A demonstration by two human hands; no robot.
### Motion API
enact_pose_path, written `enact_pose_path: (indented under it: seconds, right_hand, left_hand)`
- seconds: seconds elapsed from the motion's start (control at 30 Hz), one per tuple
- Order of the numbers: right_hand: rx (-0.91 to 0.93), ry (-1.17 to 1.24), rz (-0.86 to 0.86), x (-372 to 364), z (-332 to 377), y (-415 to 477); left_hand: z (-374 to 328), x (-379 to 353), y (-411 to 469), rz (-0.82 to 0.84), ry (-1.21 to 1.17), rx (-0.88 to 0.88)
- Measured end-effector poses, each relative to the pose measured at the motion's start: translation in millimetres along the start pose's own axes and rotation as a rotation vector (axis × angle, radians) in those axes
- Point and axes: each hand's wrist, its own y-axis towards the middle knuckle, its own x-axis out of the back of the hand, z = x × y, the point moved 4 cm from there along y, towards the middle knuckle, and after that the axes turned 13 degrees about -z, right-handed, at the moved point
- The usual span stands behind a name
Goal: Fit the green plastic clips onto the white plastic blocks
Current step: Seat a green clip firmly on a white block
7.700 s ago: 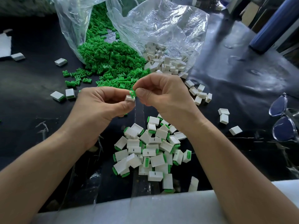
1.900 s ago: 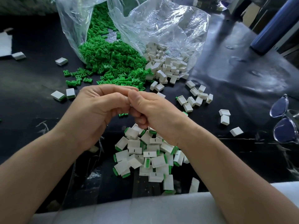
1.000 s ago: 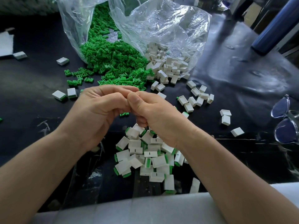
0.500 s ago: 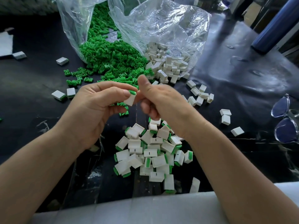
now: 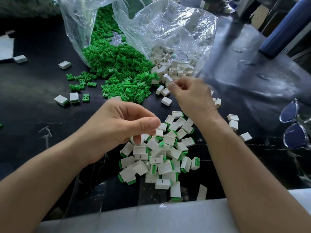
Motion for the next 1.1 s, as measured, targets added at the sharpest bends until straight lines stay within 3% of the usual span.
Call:
enact_pose_path:
  seconds: [0.17,0.43,0.57,0.7,0.8,1.1]
  right_hand:
    - [0.122,-0.274,0.097,-12,-1,-5]
    - [0.211,-0.432,0.132,-18,-3,-7]
    - [0.185,-0.122,0.101,-15,6,-9]
    - [0.126,0.233,0.211,-19,25,-25]
    - [0.131,0.271,0.301,-25,32,-34]
    - [0.132,0.291,0.309,-23,35,-35]
  left_hand:
    - [7,12,8,-0.2,-0.043,0.055]
    - [11,14,10,-0.295,-0.05,0.085]
    - [12,19,12,-0.395,-0.003,0.039]
    - [11,22,12,-0.438,0.041,-0.033]
    - [10,20,12,-0.408,0.021,-0.033]
    - [14,24,14,-0.467,0.021,0.029]
